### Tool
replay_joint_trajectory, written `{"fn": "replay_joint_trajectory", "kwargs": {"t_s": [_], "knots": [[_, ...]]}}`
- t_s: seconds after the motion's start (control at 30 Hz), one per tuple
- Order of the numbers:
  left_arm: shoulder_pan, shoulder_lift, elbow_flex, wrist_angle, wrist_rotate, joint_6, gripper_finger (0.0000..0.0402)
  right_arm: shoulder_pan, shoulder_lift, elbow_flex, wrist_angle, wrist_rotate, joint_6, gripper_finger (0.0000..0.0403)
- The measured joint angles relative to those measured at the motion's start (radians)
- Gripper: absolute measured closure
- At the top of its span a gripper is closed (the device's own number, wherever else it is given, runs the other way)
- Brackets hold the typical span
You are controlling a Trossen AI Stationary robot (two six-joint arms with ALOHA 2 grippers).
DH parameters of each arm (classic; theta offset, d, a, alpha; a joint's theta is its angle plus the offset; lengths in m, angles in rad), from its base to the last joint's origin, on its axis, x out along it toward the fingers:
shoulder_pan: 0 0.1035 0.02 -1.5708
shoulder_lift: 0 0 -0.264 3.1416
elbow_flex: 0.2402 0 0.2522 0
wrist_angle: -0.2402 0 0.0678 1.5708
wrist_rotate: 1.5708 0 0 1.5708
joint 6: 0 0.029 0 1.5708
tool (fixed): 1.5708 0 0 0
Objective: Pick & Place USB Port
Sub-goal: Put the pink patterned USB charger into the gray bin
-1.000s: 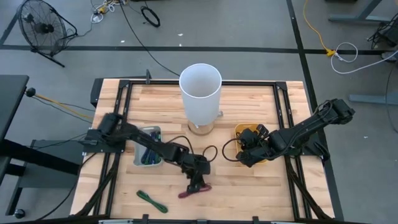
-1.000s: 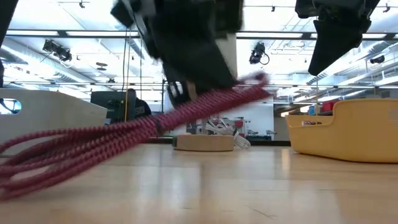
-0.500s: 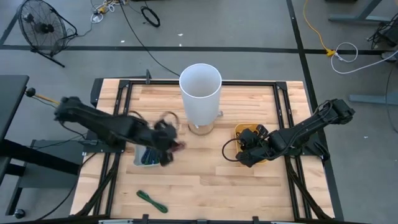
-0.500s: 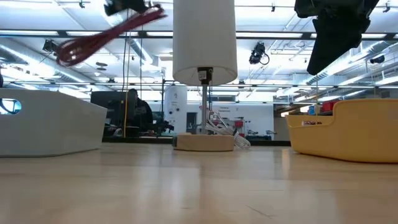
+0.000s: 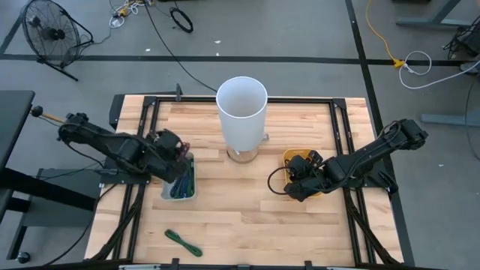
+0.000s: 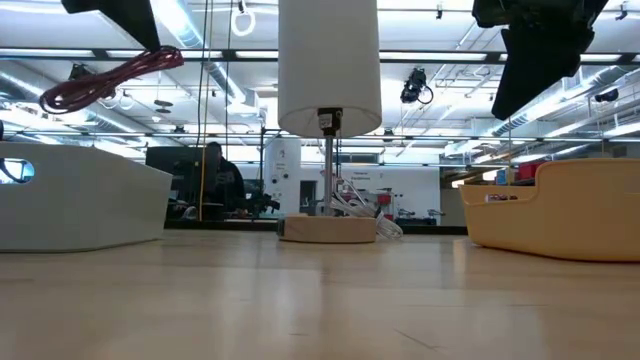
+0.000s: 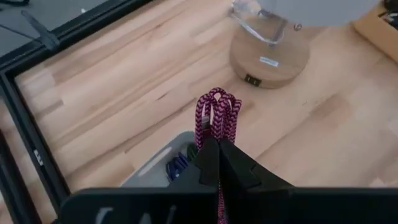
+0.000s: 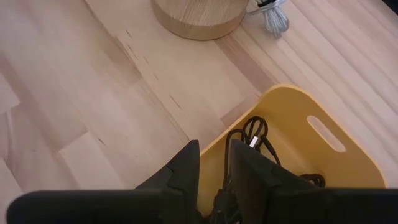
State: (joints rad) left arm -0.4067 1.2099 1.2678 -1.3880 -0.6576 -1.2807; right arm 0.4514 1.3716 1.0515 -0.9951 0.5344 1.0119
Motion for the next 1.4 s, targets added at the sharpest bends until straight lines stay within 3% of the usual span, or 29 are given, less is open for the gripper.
{"fn": "replay_joint_trajectory", "kwargs": {"t_s": [0.3, 0.7, 1.0, 1.27, 1.4], "knots": [[0.029, 0.181, -0.001, -0.165, 0.075, -0.189, 0.0401, 0.000, 0.000, 0.000, 0.008, -0.003, -0.001, 0.0311], [0.040, 0.328, -0.001, -0.151, 0.120, -0.236, 0.0401, 0.000, 0.000, 0.000, 0.013, 0.000, -0.030, 0.0311], [0.038, 0.377, -0.003, -0.142, 0.165, -0.283, 0.0401, 0.000, 0.000, 0.000, 0.019, 0.000, -0.069, 0.0311], [0.071, 0.366, -0.171, -0.003, 0.279, -0.281, 0.0401, 0.000, 0.000, 0.000, 0.030, 0.000, -0.104, 0.0311], [0.091, 0.366, -0.204, 0.055, 0.276, -0.277, 0.0398, 0.000, 0.000, 0.000, 0.050, 0.000, -0.125, 0.0311]]}}
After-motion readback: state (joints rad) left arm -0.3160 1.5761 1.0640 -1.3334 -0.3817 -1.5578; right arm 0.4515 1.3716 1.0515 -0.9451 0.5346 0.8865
